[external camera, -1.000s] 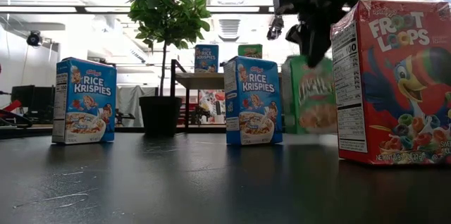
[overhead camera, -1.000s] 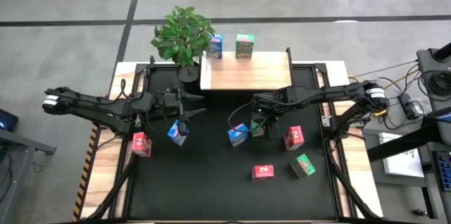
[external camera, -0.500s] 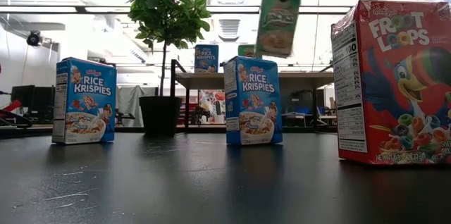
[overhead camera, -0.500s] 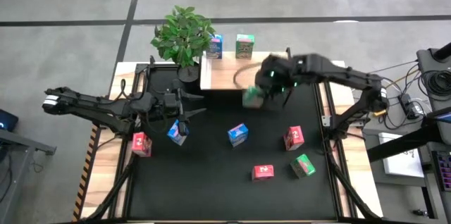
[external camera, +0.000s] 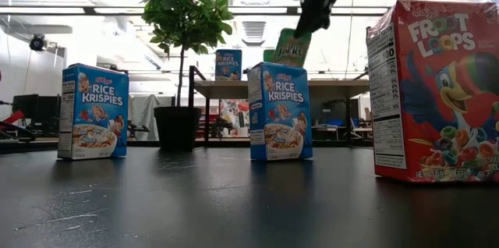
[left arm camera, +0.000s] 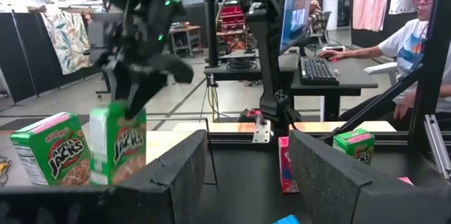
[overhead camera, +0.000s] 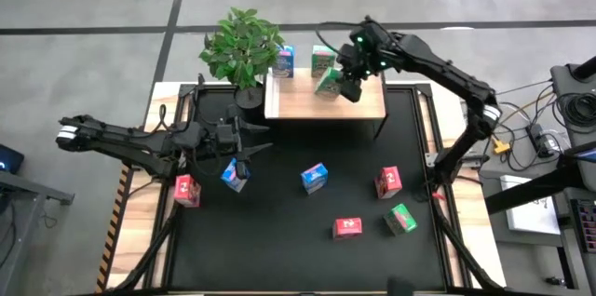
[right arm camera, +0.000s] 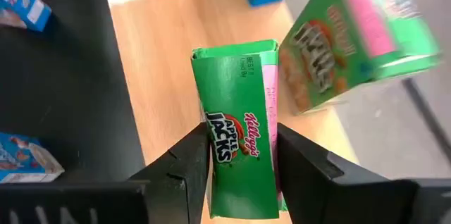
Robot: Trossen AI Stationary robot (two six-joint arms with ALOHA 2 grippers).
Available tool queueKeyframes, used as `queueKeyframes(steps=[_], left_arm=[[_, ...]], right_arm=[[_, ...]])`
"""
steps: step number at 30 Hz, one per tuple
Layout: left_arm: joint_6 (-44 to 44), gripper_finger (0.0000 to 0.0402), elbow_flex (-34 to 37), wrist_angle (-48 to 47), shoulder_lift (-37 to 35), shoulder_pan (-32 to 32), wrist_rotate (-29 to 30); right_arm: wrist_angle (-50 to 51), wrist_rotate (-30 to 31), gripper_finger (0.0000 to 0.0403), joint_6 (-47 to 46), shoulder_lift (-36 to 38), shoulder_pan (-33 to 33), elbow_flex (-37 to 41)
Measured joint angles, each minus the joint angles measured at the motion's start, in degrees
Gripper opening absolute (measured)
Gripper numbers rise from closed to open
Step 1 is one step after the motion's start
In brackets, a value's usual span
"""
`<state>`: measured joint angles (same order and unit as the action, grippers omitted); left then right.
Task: Stack cereal on shelf
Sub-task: Put the top green cereal box on the shelf, aligned with the other green cereal box
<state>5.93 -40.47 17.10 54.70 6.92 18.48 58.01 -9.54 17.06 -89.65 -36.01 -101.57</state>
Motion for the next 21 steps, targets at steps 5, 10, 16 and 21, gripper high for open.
queueKeyframes(steps=[5,10,16,21], left_arm=[[0.5,0.0184,0.0,0.0,0.0,0.0,0.0],[0.6,0.0184,0.0,0.0,0.0,0.0,0.0],[0.6,0.0184,0.0,0.0,0.0,0.0,0.0],[1.1,0.0184,0.0,-0.4,0.0,0.0,0.0]], right_arm=[[0.1,-0.3,0.0167,1.6,-4.0,-0.2,-1.8],[0.7,0.1,0.0212,2.4,-6.8,-0.2,-5.0],[4.2,0.1,0.0254,3.6,-9.5,-0.1,-11.2],[9.2,0.6,0.0269,1.9,-9.7,0.2,-18.4]])
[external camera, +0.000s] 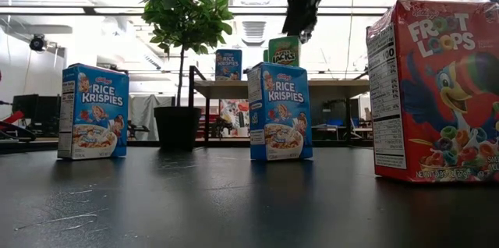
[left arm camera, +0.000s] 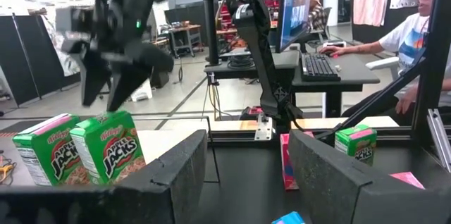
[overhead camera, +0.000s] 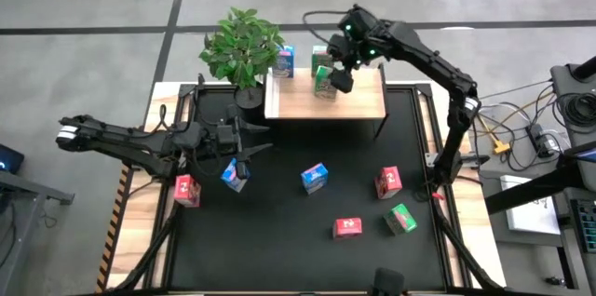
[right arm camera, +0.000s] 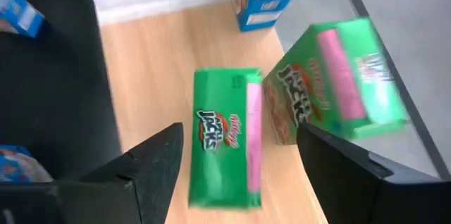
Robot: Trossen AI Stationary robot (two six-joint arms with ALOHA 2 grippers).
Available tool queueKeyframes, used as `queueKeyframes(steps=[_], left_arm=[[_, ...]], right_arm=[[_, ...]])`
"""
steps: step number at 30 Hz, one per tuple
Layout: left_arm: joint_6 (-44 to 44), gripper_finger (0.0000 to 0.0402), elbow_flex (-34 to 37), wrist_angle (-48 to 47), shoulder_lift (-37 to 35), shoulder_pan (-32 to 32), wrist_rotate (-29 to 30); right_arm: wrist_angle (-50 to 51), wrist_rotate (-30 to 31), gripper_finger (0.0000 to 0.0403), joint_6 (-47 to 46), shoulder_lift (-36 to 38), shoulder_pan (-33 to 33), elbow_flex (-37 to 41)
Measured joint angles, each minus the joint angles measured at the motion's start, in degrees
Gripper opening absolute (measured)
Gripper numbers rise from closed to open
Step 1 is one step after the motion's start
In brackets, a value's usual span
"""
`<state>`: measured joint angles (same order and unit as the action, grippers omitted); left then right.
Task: Stack cereal on shelf
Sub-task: Put the top green cereal box on the shelf, aligned with the other green cereal box
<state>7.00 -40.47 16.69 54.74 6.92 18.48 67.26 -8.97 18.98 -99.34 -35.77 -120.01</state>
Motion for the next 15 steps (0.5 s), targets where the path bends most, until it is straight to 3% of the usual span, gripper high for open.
queueKeyframes(steps=[4,8,15], left_arm=[[-0.1,0.0184,0.0,-0.1,0.5,0.0,0.0],[-0.4,0.0184,0.0,-0.1,1.1,0.0,0.0],[-0.4,0.0184,0.0,0.0,1.9,0.0,0.0]], right_arm=[[5.4,0.1,0.0258,-2.8,0.8,0.6,-5.4],[9.5,0.0,0.0228,-5.9,3.0,0.7,-6.0],[6.1,0.0,0.0135,-7.8,6.0,0.6,7.4]])
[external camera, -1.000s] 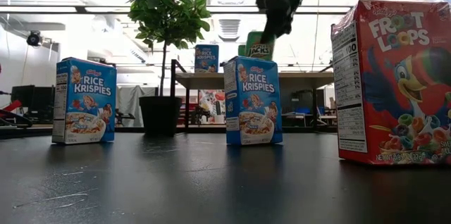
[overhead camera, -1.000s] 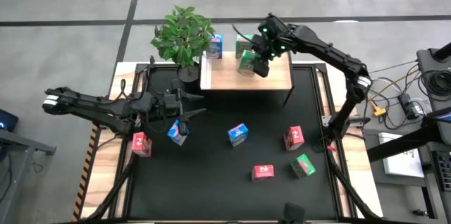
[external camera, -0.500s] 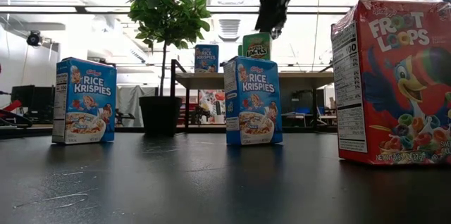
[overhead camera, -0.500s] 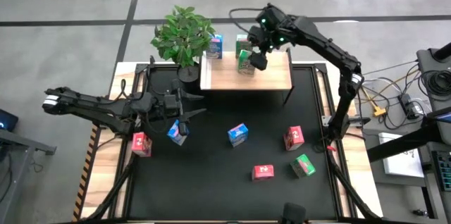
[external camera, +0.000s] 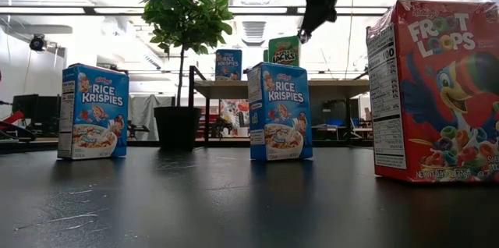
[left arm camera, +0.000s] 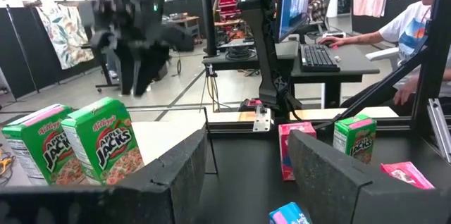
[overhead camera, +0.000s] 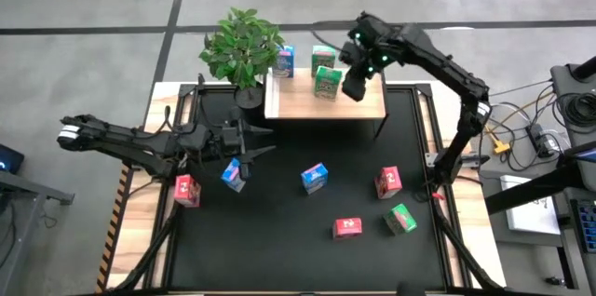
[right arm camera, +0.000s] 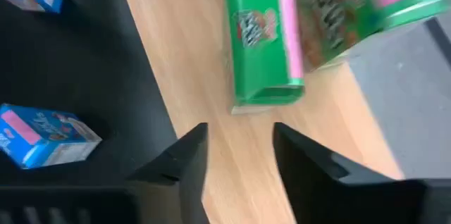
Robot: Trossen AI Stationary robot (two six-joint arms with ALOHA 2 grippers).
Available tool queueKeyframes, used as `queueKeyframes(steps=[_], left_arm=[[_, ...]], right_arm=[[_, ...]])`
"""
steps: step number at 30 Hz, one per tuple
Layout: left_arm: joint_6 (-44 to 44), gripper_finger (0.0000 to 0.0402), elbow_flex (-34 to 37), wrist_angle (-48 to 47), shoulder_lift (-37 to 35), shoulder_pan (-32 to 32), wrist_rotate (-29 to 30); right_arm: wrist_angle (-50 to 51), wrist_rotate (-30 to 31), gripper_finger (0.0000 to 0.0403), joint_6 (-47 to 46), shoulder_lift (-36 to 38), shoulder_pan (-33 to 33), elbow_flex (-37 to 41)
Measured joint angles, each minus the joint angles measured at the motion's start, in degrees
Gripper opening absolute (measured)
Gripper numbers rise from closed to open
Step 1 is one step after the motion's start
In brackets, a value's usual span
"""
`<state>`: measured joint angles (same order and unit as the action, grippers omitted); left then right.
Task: Stack cereal on shelf
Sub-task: Put the top green cereal box on the shelf, aligned with the other green cereal box
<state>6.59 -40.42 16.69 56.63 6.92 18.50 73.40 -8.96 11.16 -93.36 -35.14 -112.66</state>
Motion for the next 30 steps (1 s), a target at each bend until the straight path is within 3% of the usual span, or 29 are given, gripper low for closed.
queueKeyframes(steps=[4,10,19,30], left_arm=[[0.2,0.0184,0.0,0.0,0.2,0.0,0.0],[0.3,0.0184,0.0,0.3,0.1,0.0,0.0],[0.4,0.0184,0.0,0.7,0.1,0.0,0.0],[-0.1,0.0184,0.1,0.7,0.0,0.0,0.0]], right_arm=[[-5.0,3.5,0.0076,0.0,0.4,0.0,7.3],[-8.6,7.9,0.0017,1.1,0.3,-0.1,10.4],[-13.8,11.1,0.0009,3.8,0.4,-0.2,10.5],[-7.7,10.5,0.0009,-1.1,5.5,-0.1,15.3]])
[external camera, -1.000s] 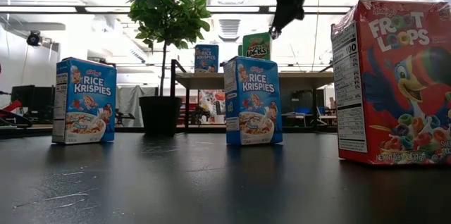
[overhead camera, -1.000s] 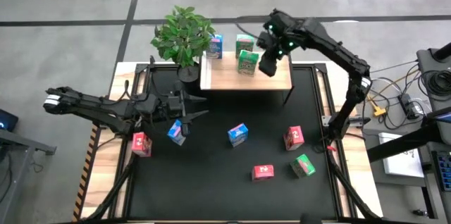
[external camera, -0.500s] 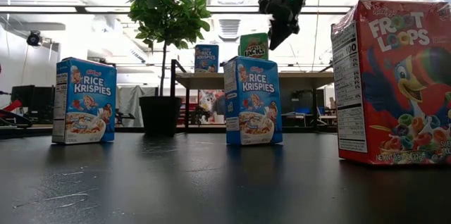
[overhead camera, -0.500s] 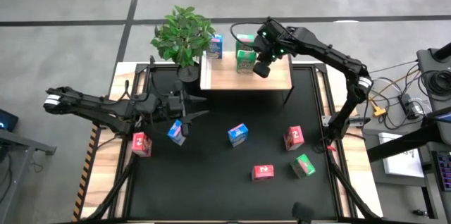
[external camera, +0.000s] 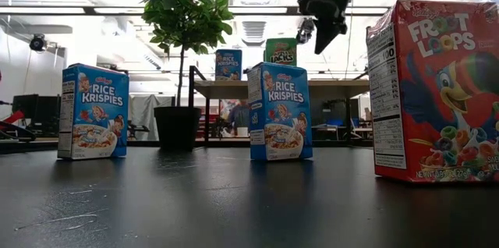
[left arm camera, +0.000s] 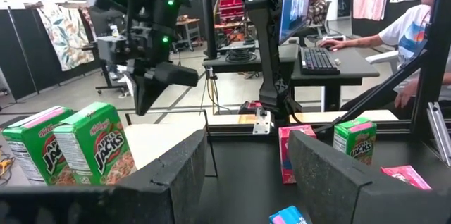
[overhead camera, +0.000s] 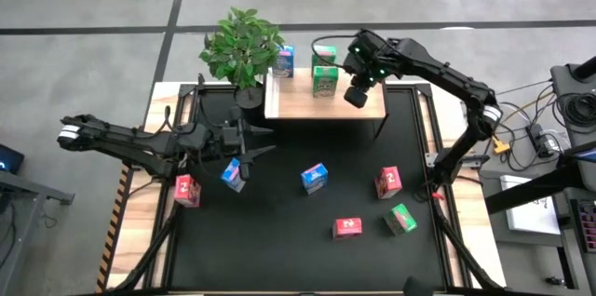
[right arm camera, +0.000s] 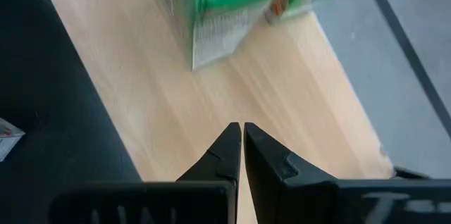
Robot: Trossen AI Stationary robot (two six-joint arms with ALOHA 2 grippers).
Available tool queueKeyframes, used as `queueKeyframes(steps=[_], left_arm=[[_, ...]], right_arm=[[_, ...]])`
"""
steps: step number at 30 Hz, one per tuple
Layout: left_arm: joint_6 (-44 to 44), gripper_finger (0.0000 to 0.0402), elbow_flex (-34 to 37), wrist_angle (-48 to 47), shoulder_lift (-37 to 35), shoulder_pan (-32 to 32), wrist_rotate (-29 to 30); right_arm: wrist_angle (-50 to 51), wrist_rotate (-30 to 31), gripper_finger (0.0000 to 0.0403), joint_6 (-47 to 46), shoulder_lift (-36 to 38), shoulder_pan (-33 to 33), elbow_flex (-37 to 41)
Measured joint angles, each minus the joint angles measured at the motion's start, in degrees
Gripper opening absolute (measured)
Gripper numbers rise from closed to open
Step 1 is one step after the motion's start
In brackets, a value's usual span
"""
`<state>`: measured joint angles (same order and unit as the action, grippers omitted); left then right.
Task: Stack cereal on shelf
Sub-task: Put the top green cereal box on the shelf, aligned with the other green cereal box
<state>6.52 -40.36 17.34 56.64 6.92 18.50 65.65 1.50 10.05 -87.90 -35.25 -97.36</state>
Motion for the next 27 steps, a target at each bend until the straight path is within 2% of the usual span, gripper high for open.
queueKeyframes(steps=[7,13,16,22,27], left_arm=[[0.0,0.0184,0.0,1.1,0.0,0.0,0.0],[0.0,0.0184,0.0,2.4,-0.2,0.0,0.0],[0.0,0.0184,0.0,3.1,-0.2,0.0,0.0],[-0.2,0.0184,0.0,3.3,-0.6,0.0,0.0],[-0.1,0.0184,0.0,4.2,-0.6,0.0,0.2]], right_arm=[[-22.9,0.1,0.0009,-1.3,5.3,-0.8,14.4],[-35.6,0.0,0.0009,-1.2,5.7,-1.3,20.7],[-37.5,0.0,0.0009,-1.3,5.7,-1.3,21.6],[-33.4,0.1,0.0009,-1.8,7.0,-1.3,21.7],[-37.3,0.0,0.0009,-2.6,6.9,-1.3,21.8]])
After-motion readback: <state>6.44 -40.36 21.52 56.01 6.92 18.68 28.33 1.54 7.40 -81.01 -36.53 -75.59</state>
